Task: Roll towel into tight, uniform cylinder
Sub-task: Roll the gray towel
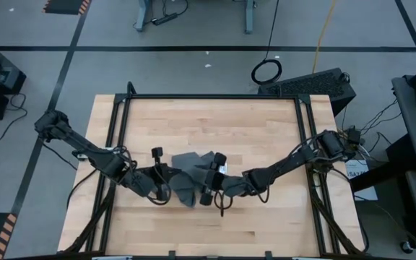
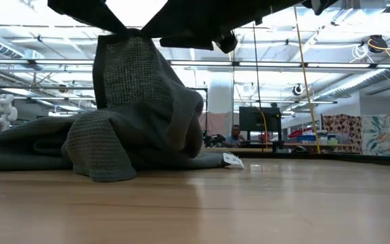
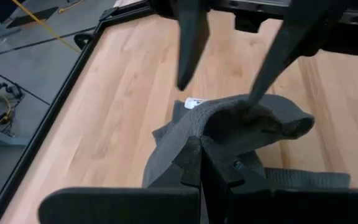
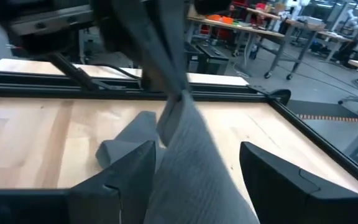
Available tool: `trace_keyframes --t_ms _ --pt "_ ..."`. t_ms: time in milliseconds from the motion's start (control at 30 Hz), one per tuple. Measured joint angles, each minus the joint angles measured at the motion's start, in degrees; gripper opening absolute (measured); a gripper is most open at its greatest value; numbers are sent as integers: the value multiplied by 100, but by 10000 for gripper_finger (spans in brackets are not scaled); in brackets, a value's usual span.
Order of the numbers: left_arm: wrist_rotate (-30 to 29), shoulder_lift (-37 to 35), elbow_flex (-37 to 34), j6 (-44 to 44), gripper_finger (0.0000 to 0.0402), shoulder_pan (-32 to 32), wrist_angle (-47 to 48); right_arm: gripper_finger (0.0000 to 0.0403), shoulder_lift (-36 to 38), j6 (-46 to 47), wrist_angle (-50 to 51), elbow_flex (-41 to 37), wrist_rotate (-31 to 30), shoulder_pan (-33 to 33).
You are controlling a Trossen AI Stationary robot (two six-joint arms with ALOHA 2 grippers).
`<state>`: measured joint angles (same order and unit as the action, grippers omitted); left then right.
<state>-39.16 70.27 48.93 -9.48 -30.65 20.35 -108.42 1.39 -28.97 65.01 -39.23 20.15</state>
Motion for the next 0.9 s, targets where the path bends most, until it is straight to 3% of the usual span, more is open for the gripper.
trace_keyframes --t_ms 133,267,600,900 --pt "85 198 -2 331 2 22 -339 216 0 153 66 0 7 -92" --pt "164 249 -2 538 2 33 -548 182 -2 485 504 -2 5 -188" --pt "184 249 -2 576 2 33 -652 11 -2 593 917 -2 30 -218" --pt "178 249 -2 570 2 33 -639 3 -2 512 922 -2 31 -207"
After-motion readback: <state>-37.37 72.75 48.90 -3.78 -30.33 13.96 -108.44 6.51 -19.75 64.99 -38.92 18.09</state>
